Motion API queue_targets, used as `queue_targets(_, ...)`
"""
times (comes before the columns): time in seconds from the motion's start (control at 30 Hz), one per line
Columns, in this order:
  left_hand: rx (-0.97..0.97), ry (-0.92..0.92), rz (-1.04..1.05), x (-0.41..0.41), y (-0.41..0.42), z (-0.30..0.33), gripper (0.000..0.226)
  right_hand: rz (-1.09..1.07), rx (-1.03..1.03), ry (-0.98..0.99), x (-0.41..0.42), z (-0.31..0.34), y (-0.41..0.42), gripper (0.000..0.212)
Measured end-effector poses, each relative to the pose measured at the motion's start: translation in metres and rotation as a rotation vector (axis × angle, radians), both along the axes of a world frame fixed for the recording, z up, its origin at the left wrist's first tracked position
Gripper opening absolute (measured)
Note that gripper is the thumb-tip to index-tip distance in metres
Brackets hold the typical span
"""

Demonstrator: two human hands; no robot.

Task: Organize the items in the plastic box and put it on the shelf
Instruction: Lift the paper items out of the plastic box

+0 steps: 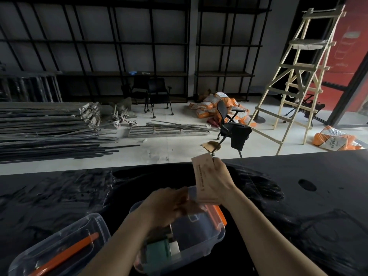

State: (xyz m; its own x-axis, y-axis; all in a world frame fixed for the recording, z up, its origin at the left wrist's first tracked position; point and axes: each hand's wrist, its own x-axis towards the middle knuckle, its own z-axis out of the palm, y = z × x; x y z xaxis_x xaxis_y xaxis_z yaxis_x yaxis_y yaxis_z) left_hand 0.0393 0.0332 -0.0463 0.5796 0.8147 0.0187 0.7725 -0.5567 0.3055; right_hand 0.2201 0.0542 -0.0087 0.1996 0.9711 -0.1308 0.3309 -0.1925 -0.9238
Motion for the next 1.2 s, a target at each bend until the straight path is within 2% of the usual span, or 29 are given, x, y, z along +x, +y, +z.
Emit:
queue_targets(0.1, -0.058, -0.340, 0.182, -0.014, -0.003, -0.004, 0.030, -0.043, 0.023, 0.370, -0.001, 0.006, 0.003, 0.019)
queue_targets(0.23, -0.180, -0.795, 0.346, -0.017, -0.014, -0.016, 0.027, -0.078, 0.076, 0.702, -0.008, 0.015, 0.003, 0.014)
queue_targets(0.37, -0.367, -1.272, 0.644, -0.015, -0.019, -0.001, 0.022, -0.063, 0.113, 0.750, -0.016, 0.021, -0.002, 0.013)
queue_targets(0.47, -0.458, -1.464, 0.725, -0.006, -0.018, 0.019, 0.018, 0.054, 0.094, 0.584, -0.031, 0.018, -0.006, 0.013)
queue_targets(0.53, -0.503, -1.511, 0.710, 0.003, -0.016, 0.029, 0.020, 0.151, 0.050, 0.448, -0.047, 0.014, -0.013, 0.015)
queue_targets(0.63, -0.552, -1.534, 0.731, 0.015, -0.018, 0.041, 0.020, 0.205, 0.053, 0.360, -0.065, 0.007, -0.019, 0.008)
queue_targets(0.73, -0.518, -1.414, 0.728, 0.016, -0.017, 0.039, 0.037, 0.259, 0.067, 0.236, -0.072, 0.001, -0.022, 0.025)
queue_targets(0.83, -0.469, -1.343, 0.682, 0.015, -0.021, 0.039, 0.034, 0.246, 0.030, 0.357, -0.072, 0.000, -0.025, 0.043)
queue_targets(0.9, -0.428, -1.401, 0.712, 0.016, -0.022, 0.038, 0.035, 0.313, -0.040, 0.478, -0.070, 0.002, -0.028, 0.037)
queue_targets(0.97, -0.425, -1.464, 0.764, 0.019, -0.022, 0.039, 0.032, 0.355, -0.084, 0.453, -0.067, 0.002, -0.027, 0.031)
queue_targets(1.1, -0.464, -1.477, 0.725, 0.026, -0.021, 0.032, 0.049, 0.309, -0.106, 0.401, -0.064, -0.009, -0.029, 0.030)
queue_targets(1.2, -0.429, -1.447, 0.713, 0.025, -0.020, 0.021, 0.030, 0.324, -0.167, 0.383, -0.058, -0.012, -0.033, 0.037)
